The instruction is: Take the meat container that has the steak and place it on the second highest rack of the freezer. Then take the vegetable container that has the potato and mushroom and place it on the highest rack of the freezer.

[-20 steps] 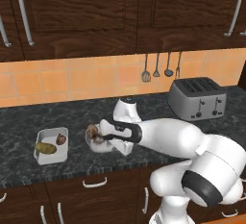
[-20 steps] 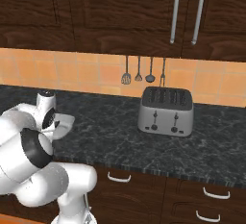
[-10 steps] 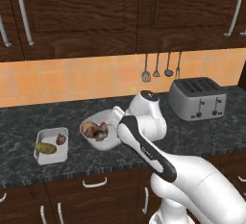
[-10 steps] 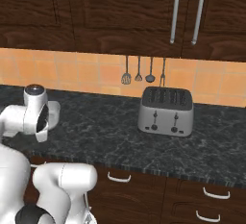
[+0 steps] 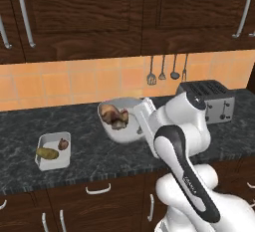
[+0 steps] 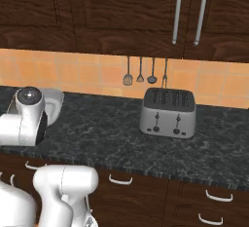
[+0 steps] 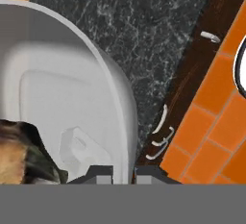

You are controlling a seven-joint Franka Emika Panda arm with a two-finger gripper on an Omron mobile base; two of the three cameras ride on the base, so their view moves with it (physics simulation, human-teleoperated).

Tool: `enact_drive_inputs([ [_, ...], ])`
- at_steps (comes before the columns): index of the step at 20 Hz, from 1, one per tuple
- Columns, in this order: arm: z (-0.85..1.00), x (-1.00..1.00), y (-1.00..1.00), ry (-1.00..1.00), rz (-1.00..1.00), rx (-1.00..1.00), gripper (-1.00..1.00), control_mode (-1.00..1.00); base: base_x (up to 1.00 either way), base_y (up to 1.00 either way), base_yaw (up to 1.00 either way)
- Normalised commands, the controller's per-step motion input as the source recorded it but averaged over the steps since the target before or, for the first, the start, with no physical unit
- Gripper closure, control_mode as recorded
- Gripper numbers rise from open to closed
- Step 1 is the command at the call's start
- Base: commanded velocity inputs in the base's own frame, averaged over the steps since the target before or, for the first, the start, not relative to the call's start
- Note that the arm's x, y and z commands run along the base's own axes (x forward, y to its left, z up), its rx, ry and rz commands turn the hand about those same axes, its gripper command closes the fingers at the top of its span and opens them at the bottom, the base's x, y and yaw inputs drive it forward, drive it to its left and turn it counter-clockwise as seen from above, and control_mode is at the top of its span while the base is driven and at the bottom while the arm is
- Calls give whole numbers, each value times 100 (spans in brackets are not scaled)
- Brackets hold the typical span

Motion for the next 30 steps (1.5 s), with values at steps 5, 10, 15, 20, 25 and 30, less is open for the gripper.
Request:
enact_drive_inputs([
  [5, 50, -65, -59, 0, -12, 16, 100, -100, 0, 0, 0],
  [10, 13, -81, -51, 1, -1, 3, 100, -100, 0, 0, 0],
  [15, 0, -9, -7, 0, 0, 2, 100, -100, 0, 0, 0],
  [20, -2, -4, 0, 1, 0, 0, 100, 100, -10, 0, 0],
  [25, 0, 0, 0, 0, 0, 0, 100, 100, -99, -1, 0],
  [30, 0, 0, 0, 0, 0, 0, 100, 100, -94, 0, 4],
])
